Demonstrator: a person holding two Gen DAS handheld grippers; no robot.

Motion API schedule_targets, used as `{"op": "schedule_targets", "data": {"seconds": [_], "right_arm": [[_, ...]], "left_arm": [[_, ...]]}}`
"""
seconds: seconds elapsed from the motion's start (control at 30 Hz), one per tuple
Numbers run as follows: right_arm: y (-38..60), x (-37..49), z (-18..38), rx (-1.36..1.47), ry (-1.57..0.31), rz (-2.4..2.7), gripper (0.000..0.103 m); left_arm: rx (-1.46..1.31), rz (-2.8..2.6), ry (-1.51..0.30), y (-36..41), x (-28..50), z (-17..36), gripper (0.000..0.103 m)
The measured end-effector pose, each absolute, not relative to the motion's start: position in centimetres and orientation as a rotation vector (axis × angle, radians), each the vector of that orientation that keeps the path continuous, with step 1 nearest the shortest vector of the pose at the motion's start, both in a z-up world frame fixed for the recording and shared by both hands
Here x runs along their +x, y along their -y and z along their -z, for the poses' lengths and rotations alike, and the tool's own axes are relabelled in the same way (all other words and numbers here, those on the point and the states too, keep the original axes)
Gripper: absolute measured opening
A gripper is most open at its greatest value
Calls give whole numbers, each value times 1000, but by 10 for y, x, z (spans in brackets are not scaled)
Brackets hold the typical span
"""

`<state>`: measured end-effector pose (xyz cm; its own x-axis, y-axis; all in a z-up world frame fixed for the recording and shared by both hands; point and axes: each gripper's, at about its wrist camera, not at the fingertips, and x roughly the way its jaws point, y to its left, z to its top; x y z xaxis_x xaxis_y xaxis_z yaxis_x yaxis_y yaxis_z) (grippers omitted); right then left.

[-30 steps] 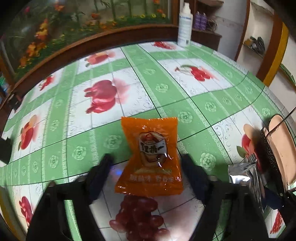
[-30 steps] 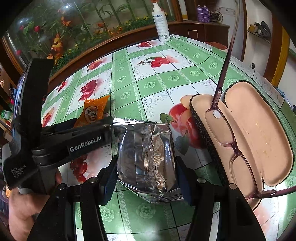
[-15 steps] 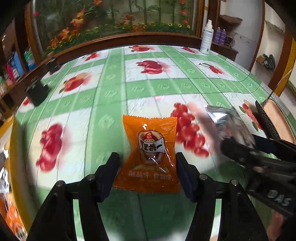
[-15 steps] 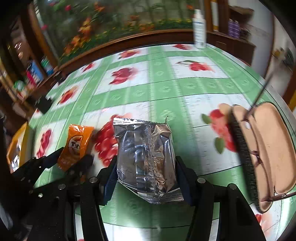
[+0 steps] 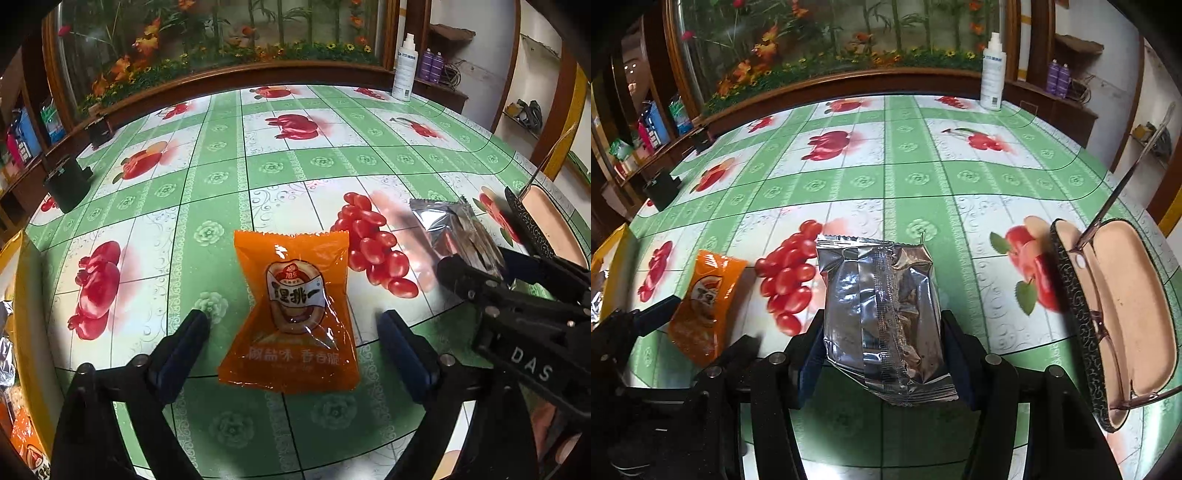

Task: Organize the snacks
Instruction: 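Carry the foil bag with the right tool while the left tool carries the candy pack to the box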

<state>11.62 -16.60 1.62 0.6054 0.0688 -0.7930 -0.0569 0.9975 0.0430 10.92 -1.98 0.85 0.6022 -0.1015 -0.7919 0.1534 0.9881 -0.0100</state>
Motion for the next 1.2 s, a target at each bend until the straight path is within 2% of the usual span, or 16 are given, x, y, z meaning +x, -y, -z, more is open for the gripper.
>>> {"op": "schedule_targets", "data": {"seconds": [0.03, 0.07, 0.3, 0.8, 1.2], "right_arm": [[167, 116, -16, 13, -911, -63, 62], [169, 116, -16, 20, -907, -55, 62], [162, 117, -16, -39, -902, -49, 62], [139, 95, -40, -52, -764, -161, 63], [136, 91, -45, -59, -732, -171, 63]], "left_arm": [[63, 153, -905, 20, 109, -10, 69], [66, 141, -894, 19, 108, -12, 58], [34, 121, -885, 8, 112, -14, 51], [36, -45, -669, -14, 98, -44, 51], [63, -64, -612, -14, 94, -50, 51]]}}
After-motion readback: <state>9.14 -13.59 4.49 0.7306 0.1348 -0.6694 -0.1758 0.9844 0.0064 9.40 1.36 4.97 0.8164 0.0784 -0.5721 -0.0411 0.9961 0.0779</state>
